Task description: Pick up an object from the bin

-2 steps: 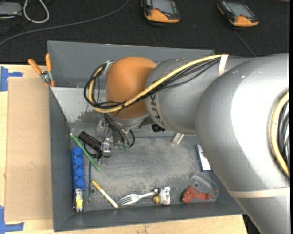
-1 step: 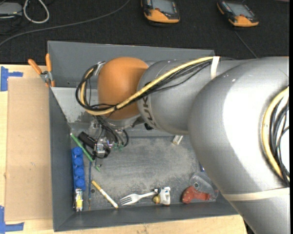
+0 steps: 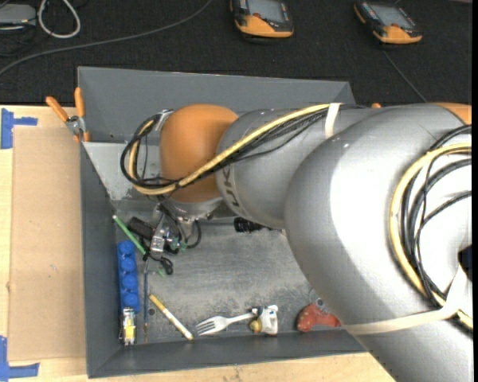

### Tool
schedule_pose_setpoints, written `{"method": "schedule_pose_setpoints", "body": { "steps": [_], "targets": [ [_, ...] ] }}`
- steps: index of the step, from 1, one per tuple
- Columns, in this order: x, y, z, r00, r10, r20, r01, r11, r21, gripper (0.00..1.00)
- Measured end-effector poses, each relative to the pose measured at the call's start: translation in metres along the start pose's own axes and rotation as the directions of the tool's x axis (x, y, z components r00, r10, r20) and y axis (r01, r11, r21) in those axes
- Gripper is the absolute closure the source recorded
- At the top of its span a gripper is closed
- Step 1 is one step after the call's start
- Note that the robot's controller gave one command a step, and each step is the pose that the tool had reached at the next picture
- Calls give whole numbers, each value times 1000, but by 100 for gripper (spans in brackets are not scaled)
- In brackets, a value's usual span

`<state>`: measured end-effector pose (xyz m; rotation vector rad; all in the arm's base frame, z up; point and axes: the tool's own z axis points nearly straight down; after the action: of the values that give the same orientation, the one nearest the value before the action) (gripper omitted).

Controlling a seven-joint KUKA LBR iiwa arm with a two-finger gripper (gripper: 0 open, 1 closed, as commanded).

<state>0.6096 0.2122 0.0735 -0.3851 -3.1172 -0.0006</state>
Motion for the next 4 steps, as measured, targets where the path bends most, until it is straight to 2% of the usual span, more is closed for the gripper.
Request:
{"method": "schedule_pose_setpoints", "body": {
  "steps": [1, 3, 4],
  "targets": [
    [-1, 1, 7, 996, -84, 8, 84, 996, -3, 100],
    [0, 0, 0, 995, -102, 4, 102, 995, -1, 100],
    [1, 0, -21, 995, -102, 2, 102, 995, 0, 100]
  ]
}}
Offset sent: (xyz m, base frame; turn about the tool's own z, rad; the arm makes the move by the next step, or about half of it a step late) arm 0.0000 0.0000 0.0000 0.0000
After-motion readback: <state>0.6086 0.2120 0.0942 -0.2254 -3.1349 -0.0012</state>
